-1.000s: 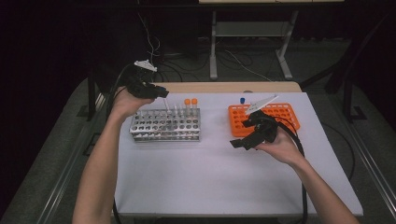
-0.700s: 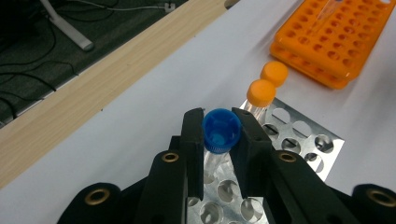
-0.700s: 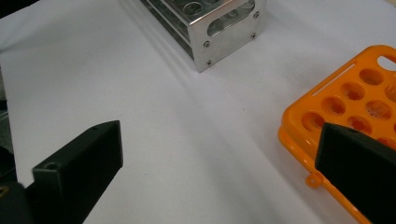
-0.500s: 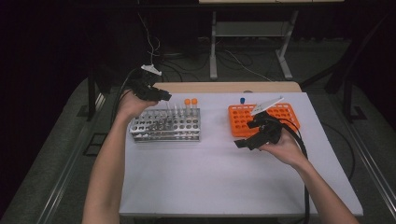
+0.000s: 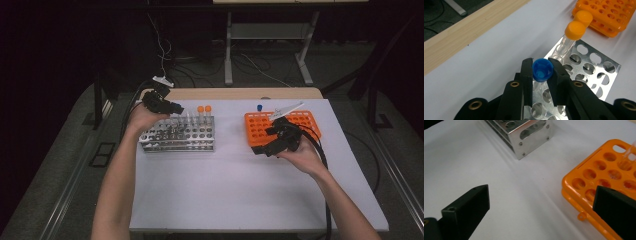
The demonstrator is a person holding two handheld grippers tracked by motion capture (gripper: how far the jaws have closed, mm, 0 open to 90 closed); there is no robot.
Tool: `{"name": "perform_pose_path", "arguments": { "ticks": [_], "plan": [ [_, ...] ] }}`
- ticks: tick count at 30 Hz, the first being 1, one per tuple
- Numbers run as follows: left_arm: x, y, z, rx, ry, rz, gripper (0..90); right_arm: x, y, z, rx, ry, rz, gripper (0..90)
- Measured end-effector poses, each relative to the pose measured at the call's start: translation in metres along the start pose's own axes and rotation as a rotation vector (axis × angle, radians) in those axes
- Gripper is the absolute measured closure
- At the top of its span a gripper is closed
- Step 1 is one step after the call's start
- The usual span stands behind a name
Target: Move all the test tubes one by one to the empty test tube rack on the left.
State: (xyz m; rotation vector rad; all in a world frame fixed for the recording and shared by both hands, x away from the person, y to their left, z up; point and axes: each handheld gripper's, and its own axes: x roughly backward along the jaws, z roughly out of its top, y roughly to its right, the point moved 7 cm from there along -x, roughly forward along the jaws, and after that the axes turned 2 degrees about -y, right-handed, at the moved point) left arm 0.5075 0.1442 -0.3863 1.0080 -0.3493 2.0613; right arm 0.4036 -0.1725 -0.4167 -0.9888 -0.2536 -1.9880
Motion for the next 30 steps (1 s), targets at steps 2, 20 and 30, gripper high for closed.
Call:
{"name": "perform_pose_path", "arguments": {
  "ticks": [2,20,30],
  "plan": [
    [0.001,0.0,-0.002,0.015,0.01,-0.023,71.9,-0.002,0.005,0.0,-0.009,0.005,-0.007,0.4],
    [0.032,0.02,-0.016,0.092,0.094,-0.041,33.0,-0.027,0.069,0.005,-0.118,0.039,-0.131,8.2],
    [0.047,0.048,-0.034,0.088,0.117,-0.046,15.6,-0.035,0.091,0.015,-0.11,0.086,-0.208,34.2]
  ]
}}
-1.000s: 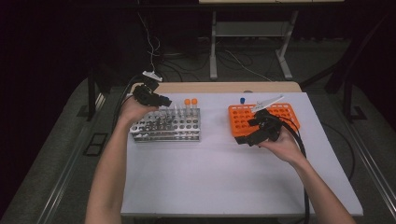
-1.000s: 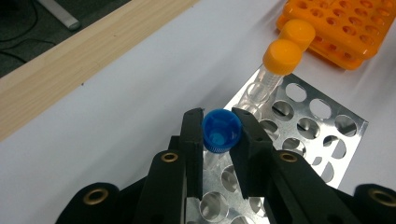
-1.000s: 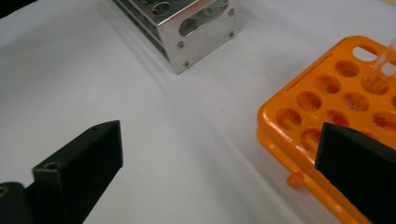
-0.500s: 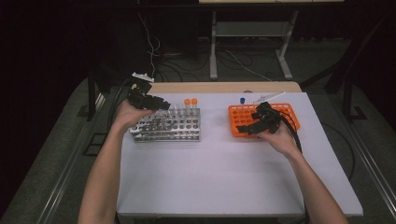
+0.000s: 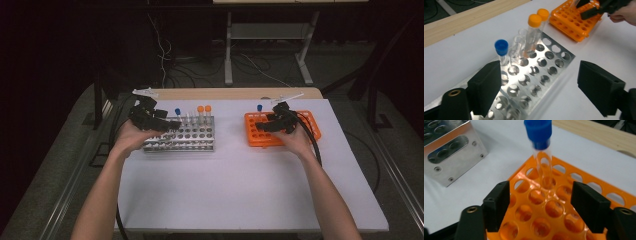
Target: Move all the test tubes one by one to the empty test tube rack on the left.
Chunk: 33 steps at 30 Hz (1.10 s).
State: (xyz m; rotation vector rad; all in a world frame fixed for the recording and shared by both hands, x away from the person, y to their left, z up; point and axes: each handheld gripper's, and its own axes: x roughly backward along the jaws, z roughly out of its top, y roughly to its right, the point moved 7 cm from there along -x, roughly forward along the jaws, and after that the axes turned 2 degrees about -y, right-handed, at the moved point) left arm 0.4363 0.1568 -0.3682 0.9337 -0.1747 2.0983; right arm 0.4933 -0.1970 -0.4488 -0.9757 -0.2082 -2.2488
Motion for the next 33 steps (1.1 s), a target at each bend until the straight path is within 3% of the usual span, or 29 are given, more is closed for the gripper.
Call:
{"name": "perform_pose_path", "arguments": {
  "ticks": [11,16,22,28,33],
  "plan": [
    [0.008,0.024,-0.02,-0.01,0.001,-0.018,1.1,-0.013,0.004,0.011,0.012,-0.016,-0.041,60.4],
    [0.011,0.031,-0.022,-0.026,0.002,-0.027,0.0,-0.016,0.006,0.011,0.015,-0.014,-0.058,74.6],
    [0.01,0.035,-0.021,-0.038,-0.003,-0.029,0.0,-0.013,0.003,0.014,0.04,-0.008,-0.08,75.9],
    [0.007,0.037,-0.02,-0.046,-0.006,-0.03,0.0,0.005,-0.003,0.023,0.072,0.021,-0.097,76.1],
    [0.007,0.04,-0.018,-0.054,-0.006,-0.029,0.0,0.023,-0.013,0.031,0.083,0.041,-0.07,76.1]
  ]
}}
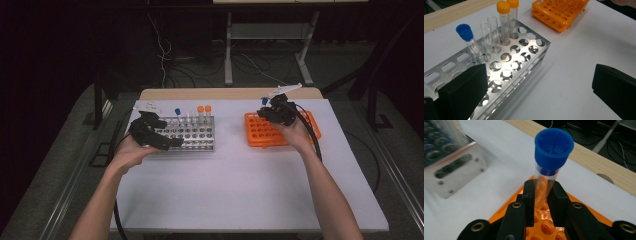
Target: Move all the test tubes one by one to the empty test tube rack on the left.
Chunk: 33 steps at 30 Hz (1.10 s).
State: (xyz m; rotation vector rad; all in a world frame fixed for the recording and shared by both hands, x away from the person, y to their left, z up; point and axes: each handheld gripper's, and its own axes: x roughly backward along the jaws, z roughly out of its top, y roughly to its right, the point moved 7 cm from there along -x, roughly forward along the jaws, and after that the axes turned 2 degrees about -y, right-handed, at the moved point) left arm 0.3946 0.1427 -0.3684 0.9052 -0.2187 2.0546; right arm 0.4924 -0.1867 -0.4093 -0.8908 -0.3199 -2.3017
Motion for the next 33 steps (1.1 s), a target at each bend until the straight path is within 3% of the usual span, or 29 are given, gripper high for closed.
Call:
{"name": "perform_pose_path", "arguments": {
  "ticks": [4,9,21,26,33],
  "plan": [
    [0.0,0.005,0.003,-0.017,0.002,-0.004,0.0,0.012,-0.017,0.006,0.015,0.011,0.057,76.1],
    [-0.003,0.012,0.008,-0.041,-0.002,-0.015,0.0,0.019,-0.048,0.01,0.066,-0.003,0.138,76.1],
    [-0.009,0.039,0.023,-0.123,-0.01,-0.069,2.3,0.031,-0.12,0.017,0.215,-0.067,0.3,76.1],
    [-0.013,0.052,0.029,-0.161,-0.014,-0.106,7.7,0.028,-0.145,0.018,0.267,-0.098,0.349,76.1],
    [-0.017,0.065,0.035,-0.215,-0.021,-0.147,23.0,0.017,-0.175,0.017,0.324,-0.145,0.409,76.1]
  ]
}}
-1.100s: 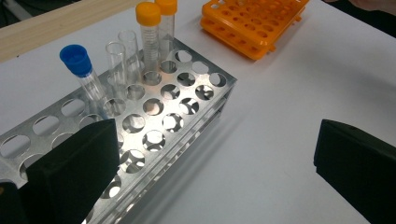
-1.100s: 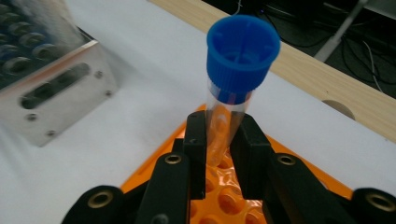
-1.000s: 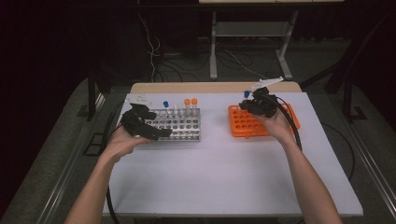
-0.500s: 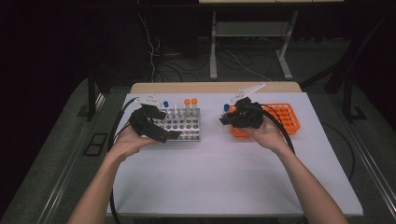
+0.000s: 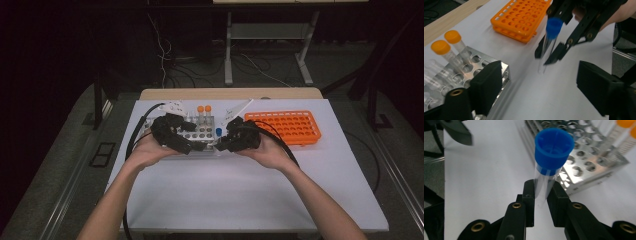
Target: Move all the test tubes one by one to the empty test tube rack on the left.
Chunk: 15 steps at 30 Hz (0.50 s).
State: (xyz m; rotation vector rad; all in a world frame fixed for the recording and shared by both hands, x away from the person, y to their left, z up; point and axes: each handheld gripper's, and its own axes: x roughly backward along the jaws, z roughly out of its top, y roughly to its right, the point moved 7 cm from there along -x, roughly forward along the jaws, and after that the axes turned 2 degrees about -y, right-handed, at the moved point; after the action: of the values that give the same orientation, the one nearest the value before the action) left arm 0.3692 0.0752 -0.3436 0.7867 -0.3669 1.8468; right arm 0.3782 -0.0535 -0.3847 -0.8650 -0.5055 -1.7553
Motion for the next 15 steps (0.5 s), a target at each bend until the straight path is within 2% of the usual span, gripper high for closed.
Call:
{"name": "perform_pose_path", "arguments": {
  "ticks": [9,15],
  "plan": [
    [-0.005,0.005,-0.001,-0.043,-0.028,-0.029,45.1,-0.02,-0.02,0.014,0.043,-0.017,0.052,76.0],
    [-0.003,0.005,-0.003,-0.053,-0.04,-0.03,71.0,-0.028,-0.026,0.022,0.052,-0.006,0.07,75.8]
  ]
}}
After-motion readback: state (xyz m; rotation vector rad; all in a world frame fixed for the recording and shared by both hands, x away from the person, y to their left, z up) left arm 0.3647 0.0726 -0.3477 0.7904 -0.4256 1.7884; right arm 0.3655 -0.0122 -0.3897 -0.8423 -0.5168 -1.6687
